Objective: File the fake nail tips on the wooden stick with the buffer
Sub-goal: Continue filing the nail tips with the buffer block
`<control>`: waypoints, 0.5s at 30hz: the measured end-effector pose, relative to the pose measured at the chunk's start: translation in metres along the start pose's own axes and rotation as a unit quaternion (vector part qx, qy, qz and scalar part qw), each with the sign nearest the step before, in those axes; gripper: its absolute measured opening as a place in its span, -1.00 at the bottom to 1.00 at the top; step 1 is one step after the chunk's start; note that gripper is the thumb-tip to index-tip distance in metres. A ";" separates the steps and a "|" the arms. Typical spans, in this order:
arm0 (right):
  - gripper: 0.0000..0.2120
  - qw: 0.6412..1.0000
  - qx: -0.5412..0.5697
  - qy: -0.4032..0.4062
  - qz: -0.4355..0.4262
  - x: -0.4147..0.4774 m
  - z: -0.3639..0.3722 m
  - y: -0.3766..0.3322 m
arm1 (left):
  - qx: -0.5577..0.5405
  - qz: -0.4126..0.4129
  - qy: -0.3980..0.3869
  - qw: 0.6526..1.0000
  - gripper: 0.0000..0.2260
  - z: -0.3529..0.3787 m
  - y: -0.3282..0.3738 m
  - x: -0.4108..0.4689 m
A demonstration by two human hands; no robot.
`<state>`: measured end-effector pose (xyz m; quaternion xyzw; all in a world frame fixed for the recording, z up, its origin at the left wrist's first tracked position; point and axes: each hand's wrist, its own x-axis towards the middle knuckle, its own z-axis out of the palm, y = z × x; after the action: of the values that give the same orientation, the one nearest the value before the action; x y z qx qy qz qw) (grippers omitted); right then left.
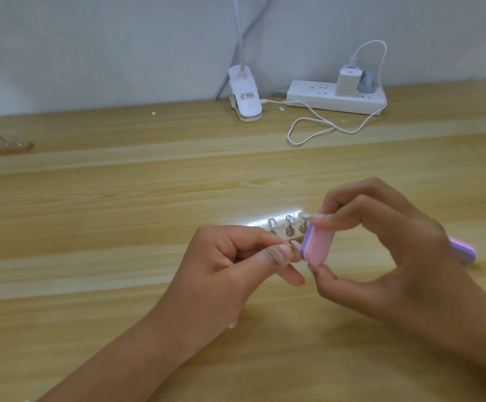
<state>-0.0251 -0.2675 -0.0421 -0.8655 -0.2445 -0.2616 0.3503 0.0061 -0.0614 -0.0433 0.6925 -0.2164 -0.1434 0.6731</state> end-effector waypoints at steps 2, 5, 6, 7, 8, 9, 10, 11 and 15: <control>-0.71 1.000 0.009 -0.012 -0.008 -0.002 0.003 -0.003 | 0.001 0.001 0.001 1.000 -0.86 0.001 0.001 0.000; -0.72 1.000 0.012 -0.021 -0.015 -0.001 0.004 -0.003 | 0.006 -0.002 -0.002 1.000 -0.86 0.001 0.002 -0.001; -0.71 1.000 0.011 -0.011 -0.001 0.000 0.001 0.000 | 0.008 -0.006 -0.004 1.000 -0.85 0.000 0.002 0.000; -0.71 1.000 0.013 0.003 0.016 0.002 -0.002 0.003 | 0.008 -0.010 -0.005 1.000 -0.84 0.000 0.003 0.000; -0.70 0.999 0.021 0.017 0.031 0.002 -0.004 0.004 | 0.011 -0.012 -0.005 1.000 -0.83 -0.001 0.003 0.000; -0.70 0.998 0.036 0.024 0.038 0.002 -0.005 0.004 | 0.017 -0.013 -0.005 1.000 -0.82 -0.001 0.003 0.001; -0.68 0.998 0.052 0.023 0.035 0.001 -0.005 0.003 | 0.022 -0.013 -0.008 1.000 -0.81 -0.001 0.004 0.001; -0.67 0.998 0.063 0.013 0.023 0.000 -0.004 0.001 | 0.024 -0.011 -0.016 1.000 -0.80 0.000 0.004 0.001; -0.67 0.998 0.063 -0.024 -0.005 -0.003 0.001 -0.003 | 0.018 -0.009 -0.052 0.998 -0.77 0.002 0.006 0.001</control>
<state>-0.0286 -0.2656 -0.0432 -0.8463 -0.2736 -0.2264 0.3971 0.0049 -0.0638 -0.0370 0.6977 -0.2471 -0.1811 0.6476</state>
